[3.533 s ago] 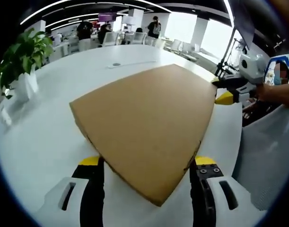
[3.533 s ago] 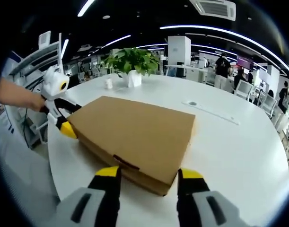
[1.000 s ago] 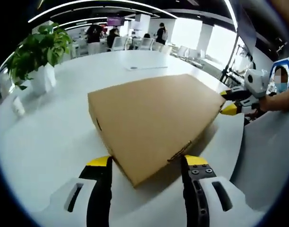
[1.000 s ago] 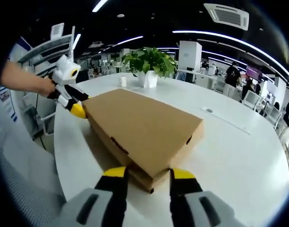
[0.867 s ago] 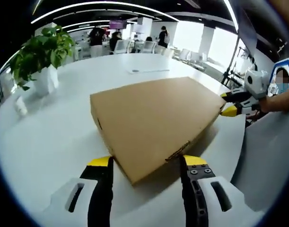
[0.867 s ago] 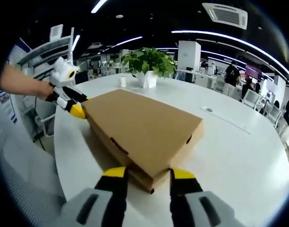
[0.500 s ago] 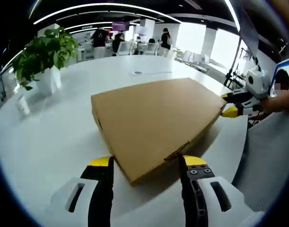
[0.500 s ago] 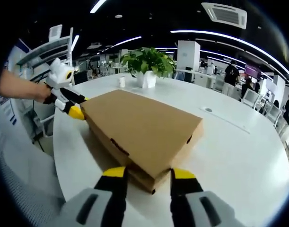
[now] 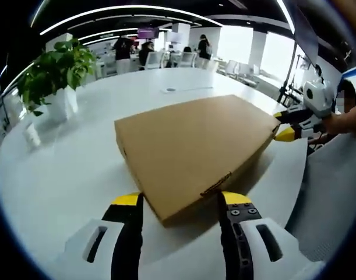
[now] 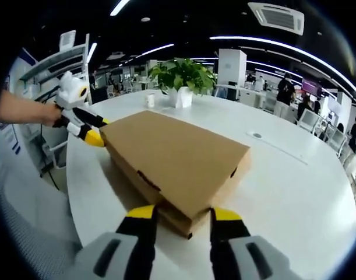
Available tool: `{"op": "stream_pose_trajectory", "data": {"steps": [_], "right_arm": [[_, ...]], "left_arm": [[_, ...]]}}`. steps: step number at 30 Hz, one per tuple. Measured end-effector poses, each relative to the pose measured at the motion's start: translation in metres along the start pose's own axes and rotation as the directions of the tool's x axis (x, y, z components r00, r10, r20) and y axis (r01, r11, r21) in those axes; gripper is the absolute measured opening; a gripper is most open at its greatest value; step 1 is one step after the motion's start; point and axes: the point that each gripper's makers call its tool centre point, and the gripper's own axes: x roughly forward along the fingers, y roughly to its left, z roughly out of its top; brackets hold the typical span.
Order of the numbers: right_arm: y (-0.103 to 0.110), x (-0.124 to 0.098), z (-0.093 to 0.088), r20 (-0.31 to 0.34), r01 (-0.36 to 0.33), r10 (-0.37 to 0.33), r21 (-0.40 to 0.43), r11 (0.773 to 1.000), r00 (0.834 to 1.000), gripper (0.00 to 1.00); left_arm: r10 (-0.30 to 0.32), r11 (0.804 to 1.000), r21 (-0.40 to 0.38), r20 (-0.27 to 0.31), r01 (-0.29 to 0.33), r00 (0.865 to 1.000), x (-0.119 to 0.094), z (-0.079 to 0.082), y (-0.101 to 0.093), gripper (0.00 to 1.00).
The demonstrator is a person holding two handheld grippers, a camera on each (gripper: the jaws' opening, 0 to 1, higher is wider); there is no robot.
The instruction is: Operate the shoe box by opening the lid, removing the specified soft item, and placing it in the target area until the item is outside and the box remains undamaged.
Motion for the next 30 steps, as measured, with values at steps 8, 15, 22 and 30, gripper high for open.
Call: {"op": "stream_pose_trajectory", "data": {"steps": [8, 15, 22, 30], "right_arm": [[0.001, -0.004, 0.006, -0.012, -0.015, 0.015, 0.021, 1.000, 1.000, 0.35], [0.001, -0.007, 0.008, -0.009, -0.023, 0.023, 0.002, 1.000, 1.000, 0.34], [0.007, -0.012, 0.015, 0.000, -0.035, 0.035, 0.001, 0.999, 0.999, 0.39], [0.008, -0.015, 0.018, -0.003, -0.039, 0.039, 0.000, 0.999, 0.999, 0.40]], "left_arm": [[0.001, 1.000, -0.007, -0.009, -0.001, 1.000, -0.003, 0.003, 0.000, 0.52], [-0.006, 1.000, -0.024, 0.008, 0.006, 1.000, -0.010, 0.009, -0.001, 0.52], [-0.013, 0.999, -0.040, 0.008, 0.013, 1.000, -0.012, 0.013, -0.001, 0.53], [-0.017, 0.999, -0.036, 0.003, 0.017, 1.000, -0.016, 0.016, -0.002, 0.52]]}}
